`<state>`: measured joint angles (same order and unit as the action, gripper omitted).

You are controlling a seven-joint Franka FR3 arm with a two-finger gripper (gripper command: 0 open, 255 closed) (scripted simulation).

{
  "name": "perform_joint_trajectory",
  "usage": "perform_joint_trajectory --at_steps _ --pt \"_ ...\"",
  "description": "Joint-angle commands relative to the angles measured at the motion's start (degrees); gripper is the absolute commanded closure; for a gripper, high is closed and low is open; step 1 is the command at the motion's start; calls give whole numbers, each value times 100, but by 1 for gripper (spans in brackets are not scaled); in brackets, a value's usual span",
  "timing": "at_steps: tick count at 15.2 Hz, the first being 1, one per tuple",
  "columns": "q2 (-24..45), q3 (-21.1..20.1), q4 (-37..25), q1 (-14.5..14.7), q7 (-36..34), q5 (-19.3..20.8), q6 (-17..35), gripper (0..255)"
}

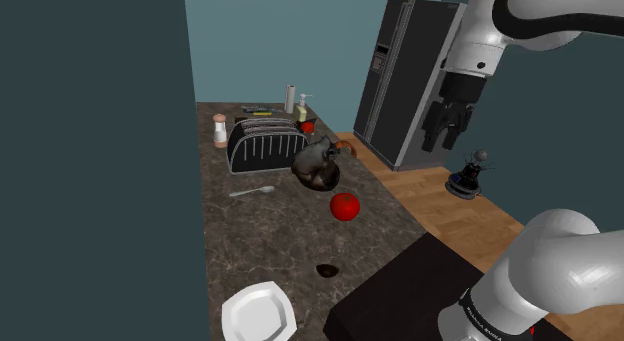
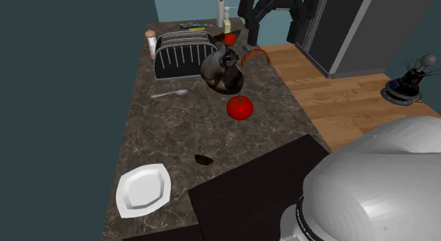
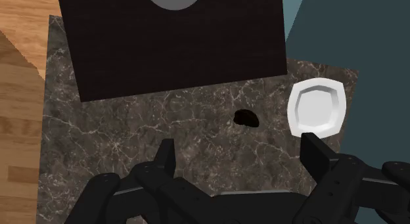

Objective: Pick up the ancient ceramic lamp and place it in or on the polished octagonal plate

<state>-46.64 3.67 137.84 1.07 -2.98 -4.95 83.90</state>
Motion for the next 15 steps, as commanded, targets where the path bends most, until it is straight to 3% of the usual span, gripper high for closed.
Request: perform_joint_trajectory --at_steps 1,8,15 --pt "0 0 0 0 0 0 0 0" --pt "296 128 1155 134 385 -223 1439 0" --pt "1156 257 1940 394 898 -601 3055 0"
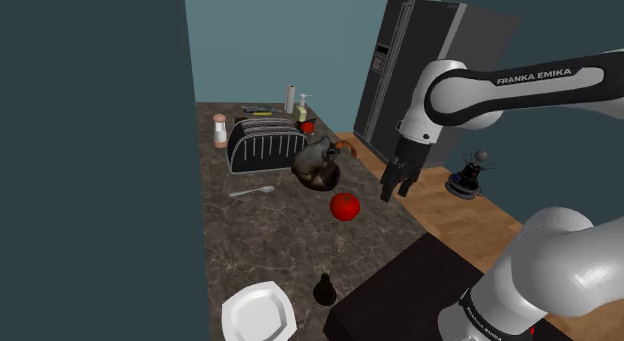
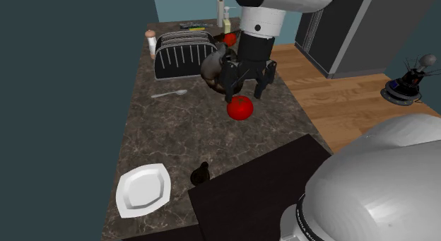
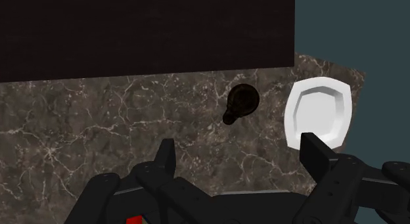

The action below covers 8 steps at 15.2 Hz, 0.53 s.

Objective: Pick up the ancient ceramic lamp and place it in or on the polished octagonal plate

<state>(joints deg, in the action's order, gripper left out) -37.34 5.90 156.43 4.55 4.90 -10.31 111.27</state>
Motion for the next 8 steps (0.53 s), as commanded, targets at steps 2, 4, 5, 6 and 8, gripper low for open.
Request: perform_joint_trajectory --at_steps 2,4,5,6,8 --pt "589 78 223 158 301 -230 807 0" --pt "1003 131 320 299 521 -433 1300 0" --pt "1228 159 352 379 647 -555 1545 0" --pt "1464 190 371 466 784 -693 1787 0" --pt "1966 255 372 662 1102 -1026 2253 0"
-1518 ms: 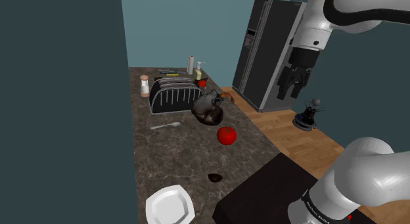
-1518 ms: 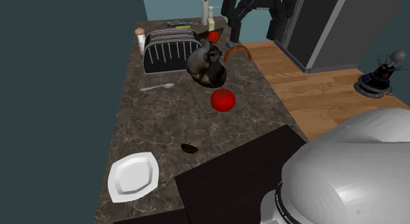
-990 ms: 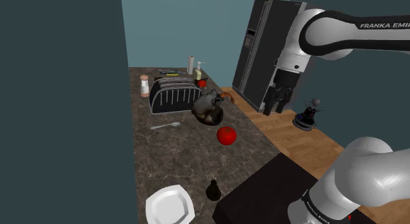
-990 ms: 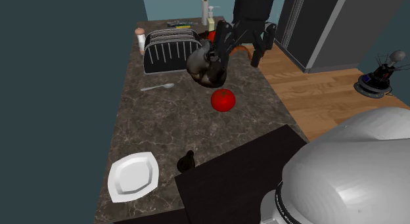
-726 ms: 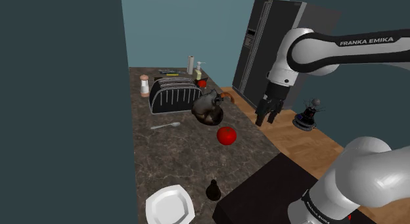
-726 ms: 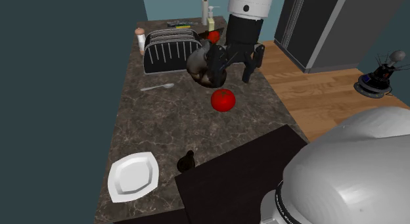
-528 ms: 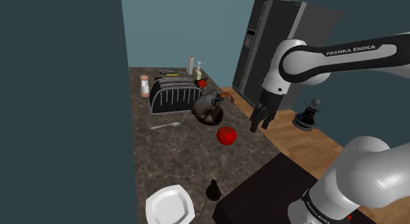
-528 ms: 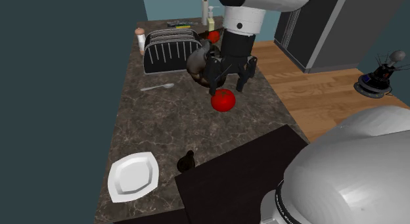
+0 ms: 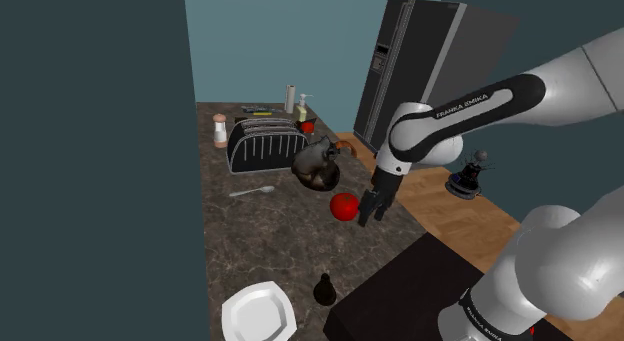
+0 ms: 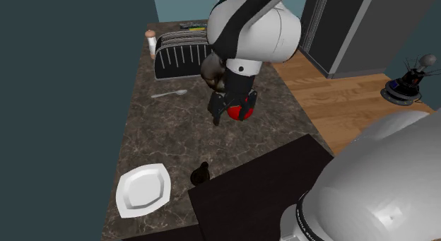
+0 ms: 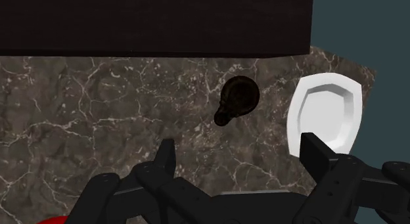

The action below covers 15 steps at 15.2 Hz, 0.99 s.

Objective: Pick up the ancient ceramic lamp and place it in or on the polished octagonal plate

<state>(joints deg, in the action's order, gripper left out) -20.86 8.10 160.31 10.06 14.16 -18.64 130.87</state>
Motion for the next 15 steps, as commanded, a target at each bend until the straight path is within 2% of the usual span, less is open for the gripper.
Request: perform_joint_trajectory --at_steps 1,5,8,13,15 --pt "583 67 -36 218 361 -393 513 0" --pt "1705 132 -259 640 1299 -1459 1244 0" --pt "2573 7 -575 808 2146 -2441 1596 0" --pt "3951 -486 -1293 719 3424 -3856 1940 0" --pt "4234 -625 -1445 672 3652 -4117 2030 0"
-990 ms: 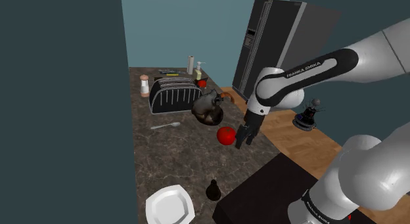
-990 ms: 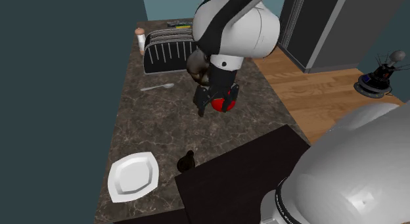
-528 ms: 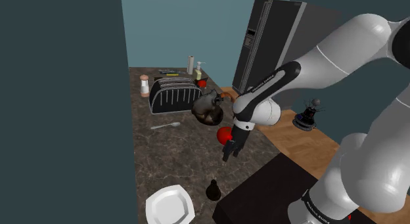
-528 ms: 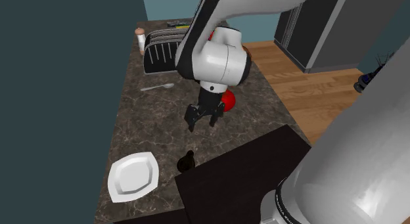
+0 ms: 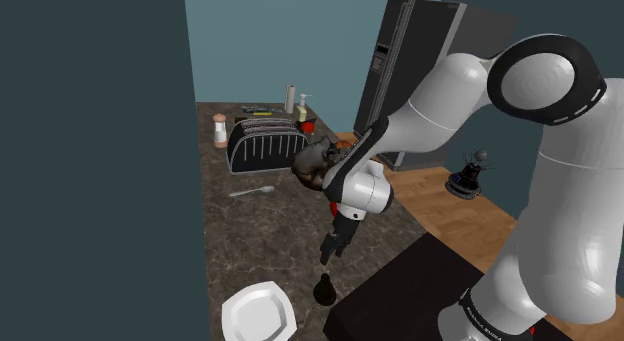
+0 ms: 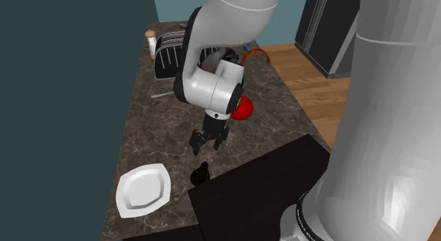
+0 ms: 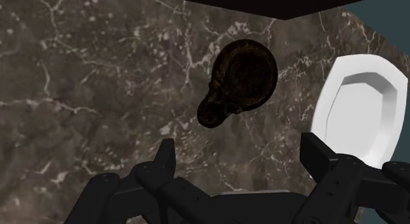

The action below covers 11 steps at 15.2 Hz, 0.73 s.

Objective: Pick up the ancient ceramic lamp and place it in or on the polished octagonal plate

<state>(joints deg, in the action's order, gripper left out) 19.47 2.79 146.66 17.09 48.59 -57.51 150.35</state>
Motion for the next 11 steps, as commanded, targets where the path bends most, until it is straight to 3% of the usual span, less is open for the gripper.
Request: perform_joint_trajectory --at_steps 1,7,11 --pt "290 -145 -115 -39 283 -330 130 0" --pt "796 -412 -340 -81 691 -869 388 0" --pt "796 -412 -340 -81 691 -869 388 0"
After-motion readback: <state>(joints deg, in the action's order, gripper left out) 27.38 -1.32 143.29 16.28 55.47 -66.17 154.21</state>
